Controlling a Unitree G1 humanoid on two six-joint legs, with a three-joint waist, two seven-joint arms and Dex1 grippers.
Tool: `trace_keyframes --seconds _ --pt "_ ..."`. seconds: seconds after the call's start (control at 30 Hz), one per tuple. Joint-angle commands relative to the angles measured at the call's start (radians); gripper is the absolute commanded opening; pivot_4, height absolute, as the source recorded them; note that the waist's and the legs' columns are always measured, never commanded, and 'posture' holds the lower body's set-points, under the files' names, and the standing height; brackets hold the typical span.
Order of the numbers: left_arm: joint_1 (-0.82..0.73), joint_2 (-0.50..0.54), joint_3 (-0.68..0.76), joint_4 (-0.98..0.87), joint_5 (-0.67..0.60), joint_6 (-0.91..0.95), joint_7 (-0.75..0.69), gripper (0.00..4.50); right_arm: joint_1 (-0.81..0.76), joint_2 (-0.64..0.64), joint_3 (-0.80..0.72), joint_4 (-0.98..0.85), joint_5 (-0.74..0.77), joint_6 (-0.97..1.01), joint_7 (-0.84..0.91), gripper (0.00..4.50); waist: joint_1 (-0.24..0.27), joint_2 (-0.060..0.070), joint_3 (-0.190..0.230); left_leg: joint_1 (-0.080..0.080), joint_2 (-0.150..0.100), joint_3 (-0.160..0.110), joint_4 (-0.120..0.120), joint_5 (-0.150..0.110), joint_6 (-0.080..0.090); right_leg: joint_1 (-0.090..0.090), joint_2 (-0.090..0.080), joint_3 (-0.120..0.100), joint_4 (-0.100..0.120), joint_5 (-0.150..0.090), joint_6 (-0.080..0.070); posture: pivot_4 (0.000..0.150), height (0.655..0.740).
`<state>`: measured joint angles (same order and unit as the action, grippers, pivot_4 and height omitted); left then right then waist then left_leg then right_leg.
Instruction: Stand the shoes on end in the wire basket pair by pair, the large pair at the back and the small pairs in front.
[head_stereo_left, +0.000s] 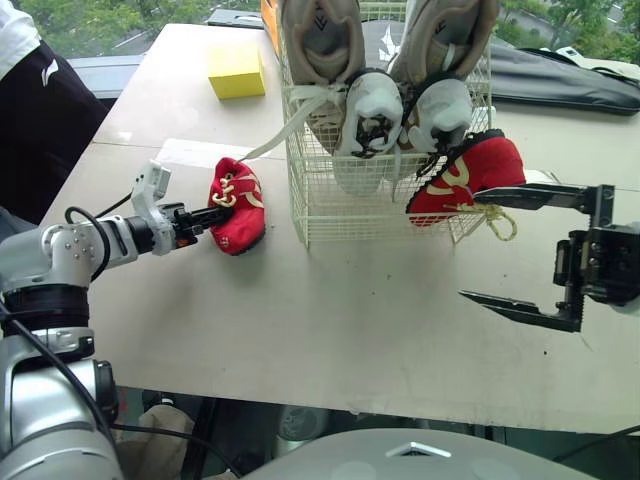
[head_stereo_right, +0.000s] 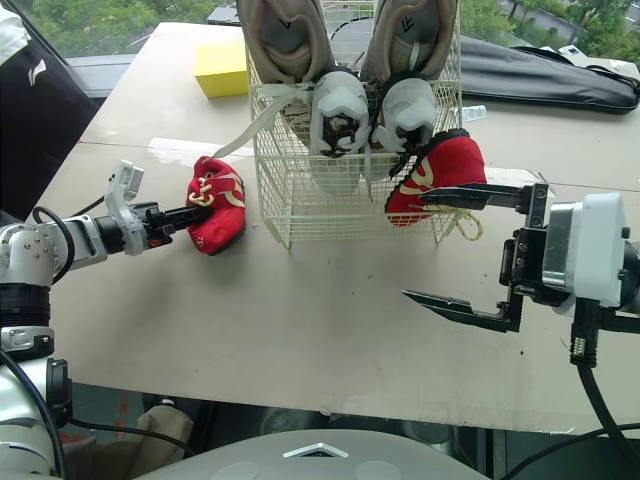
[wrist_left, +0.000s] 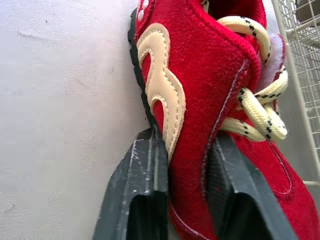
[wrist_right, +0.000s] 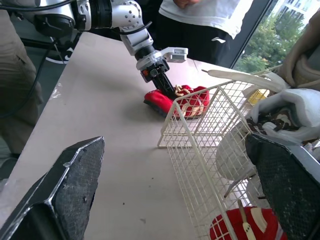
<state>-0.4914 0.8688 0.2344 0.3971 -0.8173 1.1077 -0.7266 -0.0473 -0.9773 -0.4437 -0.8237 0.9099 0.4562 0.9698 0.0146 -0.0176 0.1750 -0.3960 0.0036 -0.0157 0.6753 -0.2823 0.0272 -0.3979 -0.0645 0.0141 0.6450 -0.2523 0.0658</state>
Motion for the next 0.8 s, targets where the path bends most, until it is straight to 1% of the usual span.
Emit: trace_keyframes --seconds 0.03,0.13,0.2,0.23,0.3,0.33,0.4,0.43,0.5,0.53,0.57,0.6,0.67,0.73,0.8 --pt "0.076 -0.009 0.114 -0.104 -0.062 0.049 -0.015 0.19 -0.004 0.009 -0.003 0.001 0.003 -0.016 -0.008 4.50 -0.003 -0.001 0.000 -0.001 0.000 0.000 0.000 0.000 -0.001 0.000 -0.002 0.000 0.000 0.000 0.000 0.150 0.7400" --pt "0.142 -0.033 0.273 -0.214 -0.138 0.074 0.035 0.18 -0.013 0.027 0.004 0.026 0.008 -0.018 -0.018 4.50 -0.005 -0.001 0.000 -0.001 0.001 0.000 0.000 0.001 -0.001 -0.001 -0.004 0.000 -0.001 0.000 0.000 0.150 0.7400" --pt "0.175 -0.065 0.379 -0.307 -0.190 0.084 0.102 0.18 -0.011 0.037 0.008 0.040 -0.002 -0.022 -0.019 4.50 -0.005 -0.002 0.001 -0.002 0.001 -0.001 0.000 0.001 -0.002 -0.002 -0.005 0.001 0.000 0.000 0.000 0.150 0.7400" --pt "0.186 -0.084 0.435 -0.357 -0.227 0.095 0.147 0.18 -0.010 0.044 0.009 0.047 -0.006 -0.024 -0.022 4.50 -0.004 -0.002 0.001 -0.003 0.001 -0.002 0.000 0.001 -0.002 -0.002 -0.005 0.002 0.000 0.000 0.000 0.150 0.7400" --pt "0.194 -0.128 0.554 -0.524 -0.332 0.091 0.267 0.18 0.001 0.062 0.000 0.069 -0.007 -0.024 -0.030 4.50 -0.001 -0.002 0.001 -0.003 0.001 -0.004 0.000 0.001 -0.002 -0.002 -0.006 0.001 0.000 0.000 0.000 0.150 0.7400" --pt "0.178 -0.148 0.598 -0.608 -0.413 0.079 0.350 0.18 0.014 0.075 -0.012 0.085 -0.006 -0.027 -0.029 4.50 0.001 -0.003 0.000 -0.004 0.001 -0.004 0.000 0.001 -0.002 -0.002 -0.006 0.000 0.000 0.000 0.000 0.150 0.7400" --pt "0.133 -0.181 0.603 -0.776 -0.531 0.015 0.460 0.18 0.045 0.084 -0.033 0.116 -0.025 -0.038 -0.003 4.50 0.006 -0.006 -0.001 -0.005 0.001 -0.006 0.001 0.001 -0.003 -0.002 -0.007 -0.001 0.000 0.000 0.000 0.150 0.7400" --pt "0.114 -0.195 0.575 -0.848 -0.551 -0.016 0.488 0.18 0.052 0.087 -0.040 0.132 -0.027 -0.041 0.005 4.50 0.009 -0.006 -0.001 -0.005 0.001 -0.007 0.002 0.001 -0.003 -0.001 -0.007 -0.002 -0.001 0.000 0.000 0.150 0.7400" --pt "0.093 -0.218 0.508 -0.956 -0.533 -0.081 0.520 0.18 0.063 0.086 -0.050 0.155 -0.030 -0.049 0.020 4.50 0.011 -0.006 -0.001 -0.006 0.000 -0.007 0.003 0.001 -0.003 -0.001 -0.008 -0.002 -0.001 0.000 0.000 0.150 0.7400" --pt "0.079 -0.235 0.450 -1.002 -0.451 -0.137 0.530 0.18 0.065 0.085 -0.049 0.166 -0.039 -0.058 0.030 4.50 0.010 -0.005 -0.002 -0.005 -0.001 -0.007 0.003 0.001 -0.003 0.000 -0.008 -0.001 -0.001 0.000 0.000 0.150 0.7400" --pt "0.072 -0.244 0.380 -1.044 -0.349 -0.206 0.515 0.18 0.063 0.085 -0.045 0.177 -0.048 -0.065 0.035 4.50 0.007 -0.003 -0.003 -0.003 -0.001 -0.006 0.003 0.001 -0.003 0.001 -0.008 0.000 -0.001 0.000 0.000 0.150 0.7400" --pt "0.071 -0.256 0.313 -1.079 -0.274 -0.263 0.492 0.18 0.061 0.086 -0.045 0.185 -0.049 -0.068 0.037 4.50 0.005 -0.003 -0.003 -0.002 -0.002 -0.005 0.003 0.001 -0.003 0.002 -0.007 0.001 -0.001 0.000 0.000 0.150 0.7400" --pt "0.097 -0.263 0.132 -1.105 -0.013 -0.459 0.424 0.18 0.065 0.087 -0.055 0.191 -0.044 -0.067 0.035 4.50 0.000 -0.003 -0.003 -0.002 -0.002 -0.005 0.003 0.002 -0.004 0.002 -0.004 0.001 0.001 0.000 0.000 0.150 0.7400" --pt "0.127 -0.282 -0.011 -1.074 0.215 -0.663 0.380 0.18 0.082 0.082 -0.067 0.186 -0.050 -0.068 0.038 4.50 -0.003 -0.002 -0.003 0.000 -0.001 -0.003 0.003 0.002 -0.004 0.001 0.002 0.001 0.001 0.000 -0.001 0.150 0.7400" --pt "0.150 -0.307 -0.102 -0.999 0.374 -0.853 0.339 0.18 0.090 0.078 -0.077 0.175 -0.044 -0.060 0.029 4.50 -0.003 -0.002 -0.003 0.001 -0.001 0.001 0.002 0.002 -0.004 0.001 0.003 0.003 0.002 0.000 -0.001 0.150 0.7400"
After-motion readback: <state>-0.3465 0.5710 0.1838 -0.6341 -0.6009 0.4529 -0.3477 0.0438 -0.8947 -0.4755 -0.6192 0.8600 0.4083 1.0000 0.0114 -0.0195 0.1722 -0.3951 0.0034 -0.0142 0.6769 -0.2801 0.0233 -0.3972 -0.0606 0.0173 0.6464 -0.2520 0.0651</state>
